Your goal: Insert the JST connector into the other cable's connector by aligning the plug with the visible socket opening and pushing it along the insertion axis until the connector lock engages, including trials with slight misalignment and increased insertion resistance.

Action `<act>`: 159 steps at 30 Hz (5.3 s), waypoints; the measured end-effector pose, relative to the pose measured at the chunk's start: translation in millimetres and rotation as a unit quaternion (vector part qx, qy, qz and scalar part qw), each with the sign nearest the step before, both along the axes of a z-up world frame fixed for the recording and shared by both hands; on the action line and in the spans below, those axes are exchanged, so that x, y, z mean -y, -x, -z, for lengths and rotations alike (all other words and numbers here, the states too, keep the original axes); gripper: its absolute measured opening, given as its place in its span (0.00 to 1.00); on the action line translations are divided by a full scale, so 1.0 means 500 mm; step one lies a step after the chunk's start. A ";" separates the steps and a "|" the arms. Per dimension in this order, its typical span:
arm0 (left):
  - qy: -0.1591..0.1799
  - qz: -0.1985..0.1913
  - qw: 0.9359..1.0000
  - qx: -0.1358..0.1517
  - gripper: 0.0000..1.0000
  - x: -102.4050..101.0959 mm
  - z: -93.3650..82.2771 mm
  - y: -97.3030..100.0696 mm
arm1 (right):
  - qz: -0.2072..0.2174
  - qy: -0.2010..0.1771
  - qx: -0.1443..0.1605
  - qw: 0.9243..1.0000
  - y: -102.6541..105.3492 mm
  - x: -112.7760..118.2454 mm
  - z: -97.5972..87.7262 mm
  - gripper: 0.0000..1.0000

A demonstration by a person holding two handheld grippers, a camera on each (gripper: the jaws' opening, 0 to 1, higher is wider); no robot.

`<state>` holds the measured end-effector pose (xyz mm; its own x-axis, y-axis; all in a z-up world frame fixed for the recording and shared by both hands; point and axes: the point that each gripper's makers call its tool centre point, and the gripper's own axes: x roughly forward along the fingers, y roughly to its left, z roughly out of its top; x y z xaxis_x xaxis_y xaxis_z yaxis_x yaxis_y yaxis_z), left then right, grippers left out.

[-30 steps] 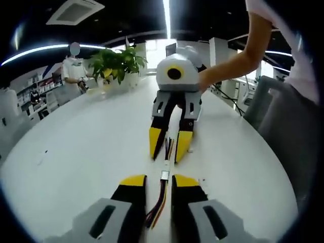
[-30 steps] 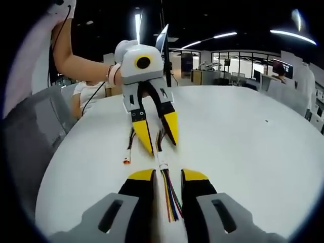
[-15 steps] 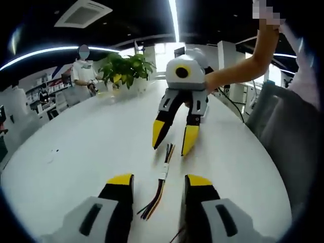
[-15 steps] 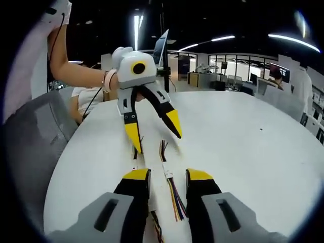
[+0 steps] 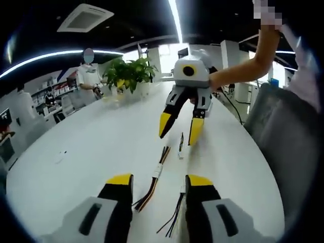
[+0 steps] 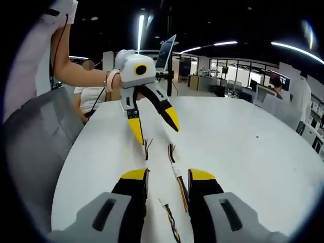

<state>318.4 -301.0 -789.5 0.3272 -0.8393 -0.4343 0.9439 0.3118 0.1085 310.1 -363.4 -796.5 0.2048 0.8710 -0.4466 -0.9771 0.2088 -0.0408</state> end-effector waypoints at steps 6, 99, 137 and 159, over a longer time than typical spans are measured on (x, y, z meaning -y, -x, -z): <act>0.005 0.010 1.000 0.000 0.36 0.003 0.001 0.016 | -0.001 0.019 -0.005 1.000 0.016 0.017 0.021 0.26; 0.039 -0.010 0.997 -0.061 0.02 0.024 0.107 0.051 | 0.005 0.035 -0.018 0.999 0.012 0.031 0.102 0.05; 0.054 -0.022 0.995 -0.078 0.00 0.036 0.080 0.038 | -0.013 0.009 -0.039 0.999 0.031 -0.023 0.069 0.05; 0.017 0.024 0.996 -0.079 0.00 0.056 0.098 0.065 | -0.055 0.031 -0.041 0.997 0.062 -0.043 0.086 0.04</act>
